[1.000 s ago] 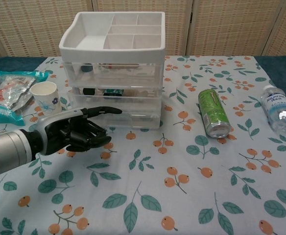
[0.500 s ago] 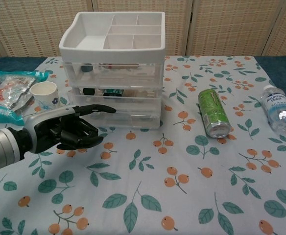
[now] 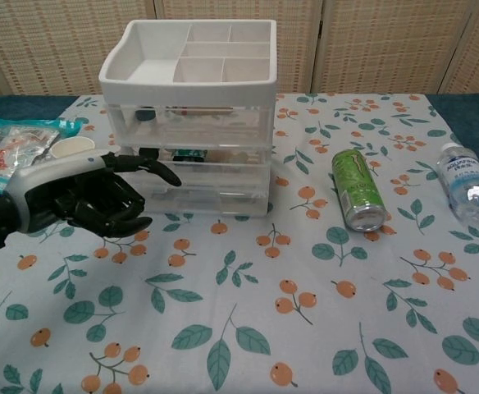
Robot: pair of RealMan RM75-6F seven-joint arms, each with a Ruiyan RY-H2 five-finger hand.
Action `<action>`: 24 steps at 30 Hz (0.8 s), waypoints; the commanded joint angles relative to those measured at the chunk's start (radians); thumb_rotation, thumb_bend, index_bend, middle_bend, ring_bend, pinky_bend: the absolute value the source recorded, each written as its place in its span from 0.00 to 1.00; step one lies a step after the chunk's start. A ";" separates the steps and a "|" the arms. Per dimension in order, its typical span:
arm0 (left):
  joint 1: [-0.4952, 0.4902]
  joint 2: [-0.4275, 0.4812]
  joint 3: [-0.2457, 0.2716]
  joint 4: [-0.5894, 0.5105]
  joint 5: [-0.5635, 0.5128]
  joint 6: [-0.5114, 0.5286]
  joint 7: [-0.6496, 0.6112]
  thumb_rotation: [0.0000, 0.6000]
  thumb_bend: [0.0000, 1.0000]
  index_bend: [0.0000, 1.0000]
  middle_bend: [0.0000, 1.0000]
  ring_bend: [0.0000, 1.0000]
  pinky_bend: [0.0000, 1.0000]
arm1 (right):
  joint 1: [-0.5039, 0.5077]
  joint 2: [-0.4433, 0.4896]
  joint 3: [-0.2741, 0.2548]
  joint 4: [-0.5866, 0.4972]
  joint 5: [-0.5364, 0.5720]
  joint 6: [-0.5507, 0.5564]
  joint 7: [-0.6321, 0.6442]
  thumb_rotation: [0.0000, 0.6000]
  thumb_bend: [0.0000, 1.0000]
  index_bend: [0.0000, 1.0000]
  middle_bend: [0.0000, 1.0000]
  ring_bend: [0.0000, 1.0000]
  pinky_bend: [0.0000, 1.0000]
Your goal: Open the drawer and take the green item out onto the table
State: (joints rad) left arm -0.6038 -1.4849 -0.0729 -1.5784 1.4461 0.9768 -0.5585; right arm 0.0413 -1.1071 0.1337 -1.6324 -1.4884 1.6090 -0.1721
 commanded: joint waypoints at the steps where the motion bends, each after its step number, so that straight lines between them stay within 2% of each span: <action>1: -0.002 0.047 -0.024 -0.051 0.001 0.037 0.124 1.00 0.38 0.26 0.83 0.97 1.00 | -0.001 0.002 0.002 -0.001 -0.002 0.004 -0.001 1.00 0.31 0.13 0.16 0.10 0.18; 9: -0.043 0.068 -0.063 -0.057 -0.071 -0.008 0.297 1.00 0.38 0.22 0.87 0.98 1.00 | -0.005 0.013 0.021 -0.007 0.002 0.033 -0.012 1.00 0.31 0.13 0.16 0.10 0.18; 24: -0.084 0.052 -0.065 -0.043 -0.176 -0.073 0.471 1.00 0.38 0.19 0.87 0.98 1.00 | -0.004 0.009 0.015 0.003 0.005 0.020 0.006 1.00 0.31 0.13 0.16 0.10 0.18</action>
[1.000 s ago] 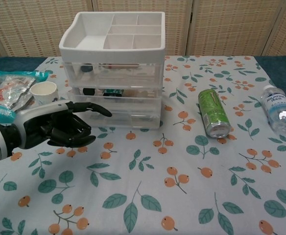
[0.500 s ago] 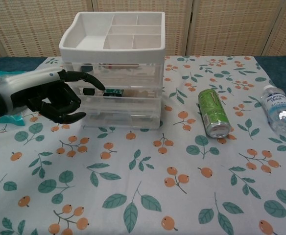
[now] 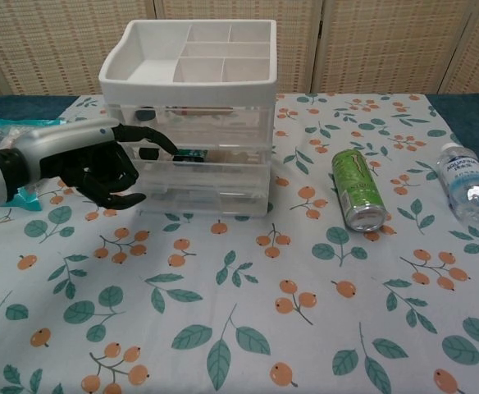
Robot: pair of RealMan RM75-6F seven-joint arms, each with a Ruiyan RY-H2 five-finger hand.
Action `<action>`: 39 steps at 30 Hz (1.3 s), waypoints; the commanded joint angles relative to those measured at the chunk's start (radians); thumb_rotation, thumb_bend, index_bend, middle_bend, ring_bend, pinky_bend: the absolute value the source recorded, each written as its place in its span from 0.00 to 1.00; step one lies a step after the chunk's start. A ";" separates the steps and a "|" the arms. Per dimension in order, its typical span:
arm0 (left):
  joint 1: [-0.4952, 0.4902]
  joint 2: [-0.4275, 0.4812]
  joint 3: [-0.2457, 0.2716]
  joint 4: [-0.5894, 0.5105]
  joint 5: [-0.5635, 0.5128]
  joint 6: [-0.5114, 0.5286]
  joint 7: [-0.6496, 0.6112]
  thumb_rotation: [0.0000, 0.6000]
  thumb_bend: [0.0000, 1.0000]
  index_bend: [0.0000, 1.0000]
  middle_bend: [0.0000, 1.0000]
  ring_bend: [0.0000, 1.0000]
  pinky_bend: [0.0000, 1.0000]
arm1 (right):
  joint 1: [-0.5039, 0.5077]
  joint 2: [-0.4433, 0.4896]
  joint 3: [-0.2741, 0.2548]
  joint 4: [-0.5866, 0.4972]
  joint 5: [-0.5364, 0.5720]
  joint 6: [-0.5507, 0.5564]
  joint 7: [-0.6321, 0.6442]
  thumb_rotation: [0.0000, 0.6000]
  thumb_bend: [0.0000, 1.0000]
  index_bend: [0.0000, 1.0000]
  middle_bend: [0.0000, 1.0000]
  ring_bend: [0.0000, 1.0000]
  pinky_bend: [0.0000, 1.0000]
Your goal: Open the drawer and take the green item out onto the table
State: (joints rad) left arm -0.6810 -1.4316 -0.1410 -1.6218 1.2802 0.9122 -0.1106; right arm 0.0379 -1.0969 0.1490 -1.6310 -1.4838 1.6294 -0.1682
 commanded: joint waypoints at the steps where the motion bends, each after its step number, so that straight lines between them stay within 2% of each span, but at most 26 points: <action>1: -0.009 -0.002 0.004 0.000 -0.012 -0.009 0.035 1.00 0.38 0.20 0.87 0.98 1.00 | 0.000 -0.001 -0.001 0.003 0.000 0.000 0.004 1.00 0.31 0.13 0.16 0.10 0.18; 7: -0.021 -0.005 0.009 -0.009 -0.029 -0.017 0.093 1.00 0.38 0.23 0.87 0.98 1.00 | -0.001 -0.005 -0.002 0.012 0.001 -0.003 0.014 1.00 0.31 0.13 0.16 0.10 0.18; 20: -0.021 0.018 0.024 -0.047 0.007 -0.010 0.102 1.00 0.38 0.30 0.87 0.98 1.00 | -0.002 -0.009 -0.003 0.023 0.003 -0.004 0.024 1.00 0.31 0.13 0.16 0.10 0.18; 39: -0.020 0.069 0.070 -0.121 0.051 -0.027 0.124 1.00 0.38 0.32 0.87 0.98 1.00 | 0.002 -0.014 -0.003 0.022 0.005 -0.010 0.017 1.00 0.31 0.13 0.16 0.10 0.18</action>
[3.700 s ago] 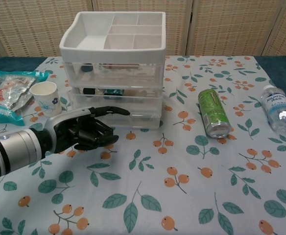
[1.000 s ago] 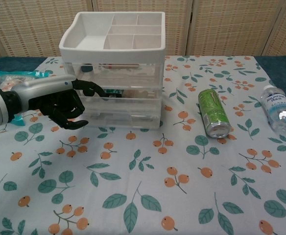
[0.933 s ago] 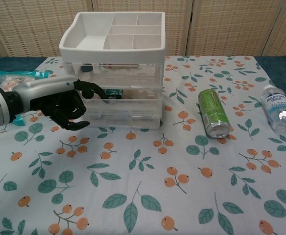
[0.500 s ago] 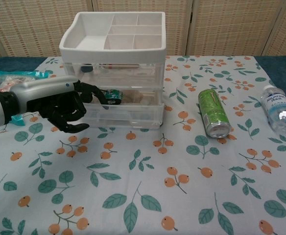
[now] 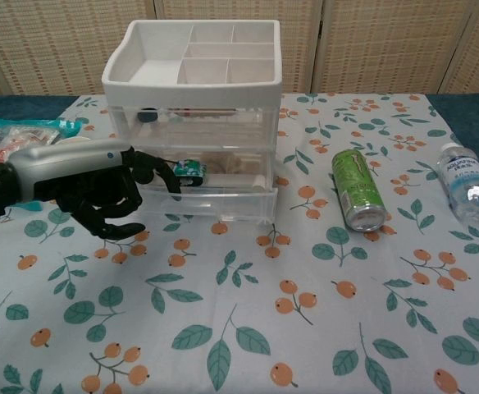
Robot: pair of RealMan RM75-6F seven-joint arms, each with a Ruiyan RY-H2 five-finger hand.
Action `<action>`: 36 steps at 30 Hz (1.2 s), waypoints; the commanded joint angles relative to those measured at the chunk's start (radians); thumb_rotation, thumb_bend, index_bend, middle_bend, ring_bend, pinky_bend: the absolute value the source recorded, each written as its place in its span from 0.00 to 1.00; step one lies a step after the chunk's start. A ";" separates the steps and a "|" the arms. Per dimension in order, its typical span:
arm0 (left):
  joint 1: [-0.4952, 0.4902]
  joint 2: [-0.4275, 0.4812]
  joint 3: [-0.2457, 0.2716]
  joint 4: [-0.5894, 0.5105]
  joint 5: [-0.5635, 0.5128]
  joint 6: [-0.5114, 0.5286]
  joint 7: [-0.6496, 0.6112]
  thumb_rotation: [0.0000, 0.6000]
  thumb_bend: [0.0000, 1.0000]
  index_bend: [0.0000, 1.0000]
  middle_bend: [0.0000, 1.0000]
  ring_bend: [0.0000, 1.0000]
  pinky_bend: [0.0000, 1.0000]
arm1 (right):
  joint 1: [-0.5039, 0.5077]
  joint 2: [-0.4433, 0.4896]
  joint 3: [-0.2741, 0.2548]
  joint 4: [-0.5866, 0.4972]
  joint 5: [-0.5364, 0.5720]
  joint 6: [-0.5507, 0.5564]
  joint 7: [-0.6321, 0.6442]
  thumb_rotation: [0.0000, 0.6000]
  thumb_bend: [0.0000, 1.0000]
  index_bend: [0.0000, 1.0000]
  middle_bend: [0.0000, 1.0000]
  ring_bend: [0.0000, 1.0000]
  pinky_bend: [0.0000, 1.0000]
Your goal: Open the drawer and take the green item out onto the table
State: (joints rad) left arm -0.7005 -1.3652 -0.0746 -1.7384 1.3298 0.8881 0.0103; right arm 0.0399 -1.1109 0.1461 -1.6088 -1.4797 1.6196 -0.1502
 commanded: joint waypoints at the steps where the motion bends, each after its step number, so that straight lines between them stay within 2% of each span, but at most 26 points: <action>1: -0.002 0.005 0.005 -0.007 0.002 -0.006 0.005 1.00 0.38 0.32 0.87 0.98 1.00 | 0.000 0.000 0.001 0.000 0.001 0.000 -0.001 1.00 0.31 0.13 0.16 0.10 0.18; 15: 0.002 0.023 0.018 -0.050 0.023 0.006 0.024 1.00 0.38 0.33 0.87 0.98 1.00 | 0.001 -0.004 0.000 0.002 0.005 -0.004 -0.002 1.00 0.31 0.13 0.16 0.10 0.18; 36: 0.012 0.041 0.048 -0.096 0.064 0.015 0.038 1.00 0.38 0.42 0.87 0.97 1.00 | 0.002 -0.006 0.000 0.010 0.007 -0.007 0.005 1.00 0.31 0.13 0.16 0.10 0.18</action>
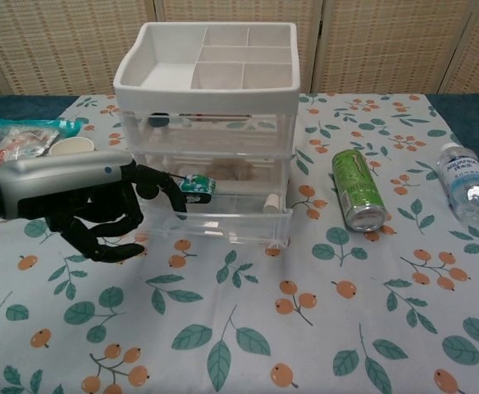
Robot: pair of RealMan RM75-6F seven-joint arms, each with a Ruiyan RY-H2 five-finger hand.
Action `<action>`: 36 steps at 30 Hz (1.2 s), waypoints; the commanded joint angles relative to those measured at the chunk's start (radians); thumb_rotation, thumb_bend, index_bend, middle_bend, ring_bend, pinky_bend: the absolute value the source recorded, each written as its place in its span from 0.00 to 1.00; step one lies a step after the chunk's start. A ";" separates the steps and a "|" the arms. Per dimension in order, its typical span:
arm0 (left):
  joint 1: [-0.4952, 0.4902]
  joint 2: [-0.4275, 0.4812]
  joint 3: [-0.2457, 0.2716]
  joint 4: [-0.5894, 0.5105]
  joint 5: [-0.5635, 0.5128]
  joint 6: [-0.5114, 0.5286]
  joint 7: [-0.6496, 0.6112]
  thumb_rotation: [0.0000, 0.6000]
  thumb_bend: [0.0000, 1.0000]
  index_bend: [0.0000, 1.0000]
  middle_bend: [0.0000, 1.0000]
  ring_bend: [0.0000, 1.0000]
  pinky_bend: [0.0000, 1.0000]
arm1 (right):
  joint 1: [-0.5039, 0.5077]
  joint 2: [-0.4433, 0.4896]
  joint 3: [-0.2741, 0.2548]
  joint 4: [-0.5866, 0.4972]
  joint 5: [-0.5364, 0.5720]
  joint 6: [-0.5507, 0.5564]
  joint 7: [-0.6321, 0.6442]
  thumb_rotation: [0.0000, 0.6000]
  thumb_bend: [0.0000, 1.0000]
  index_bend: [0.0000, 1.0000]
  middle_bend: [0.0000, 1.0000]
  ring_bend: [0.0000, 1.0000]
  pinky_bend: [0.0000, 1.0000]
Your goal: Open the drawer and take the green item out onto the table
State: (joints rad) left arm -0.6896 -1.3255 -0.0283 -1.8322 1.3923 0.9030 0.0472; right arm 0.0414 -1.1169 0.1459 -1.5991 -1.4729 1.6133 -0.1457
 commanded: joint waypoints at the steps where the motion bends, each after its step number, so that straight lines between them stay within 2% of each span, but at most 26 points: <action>1: 0.001 0.002 0.003 -0.004 0.002 -0.001 0.003 1.00 0.38 0.42 0.87 0.97 1.00 | 0.000 0.000 0.000 0.001 0.001 -0.001 0.000 1.00 0.31 0.13 0.16 0.10 0.18; 6: 0.002 0.013 0.009 -0.016 0.000 -0.004 0.009 1.00 0.38 0.39 0.87 0.97 1.00 | 0.002 -0.001 0.001 0.003 0.002 -0.002 0.002 1.00 0.31 0.13 0.16 0.10 0.18; 11: 0.011 0.031 0.012 -0.040 0.013 0.014 0.014 1.00 0.38 0.26 0.87 0.97 1.00 | 0.004 -0.002 0.002 0.004 0.001 -0.004 0.003 1.00 0.31 0.13 0.16 0.10 0.18; 13: 0.015 0.042 0.016 -0.050 0.023 0.021 0.017 1.00 0.38 0.24 0.87 0.97 1.00 | 0.005 -0.002 0.002 0.004 0.001 -0.006 0.003 1.00 0.31 0.13 0.16 0.10 0.18; 22: 0.021 0.077 0.018 -0.070 0.042 0.032 0.020 1.00 0.38 0.24 0.87 0.96 1.00 | 0.010 -0.002 0.003 0.002 -0.001 -0.010 0.001 1.00 0.31 0.13 0.16 0.10 0.18; 29: 0.005 0.061 -0.038 -0.022 0.071 0.075 0.016 1.00 0.38 0.30 0.90 0.98 1.00 | 0.009 0.004 0.002 -0.004 -0.008 -0.004 -0.002 1.00 0.31 0.13 0.16 0.10 0.18; 32: -0.019 0.035 -0.059 0.018 0.077 0.068 0.045 1.00 0.38 0.34 0.94 1.00 1.00 | 0.008 0.003 0.003 -0.005 -0.009 0.000 -0.001 1.00 0.31 0.13 0.16 0.10 0.18; 36: -0.053 -0.001 -0.075 0.067 0.086 0.051 0.111 1.00 0.38 0.36 0.95 1.00 1.00 | 0.007 0.004 0.000 -0.004 -0.011 0.001 0.000 1.00 0.31 0.13 0.16 0.10 0.18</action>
State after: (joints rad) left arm -0.7266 -1.3085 -0.0936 -1.7827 1.4725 0.9622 0.1347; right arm 0.0482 -1.1133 0.1464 -1.6030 -1.4842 1.6141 -0.1453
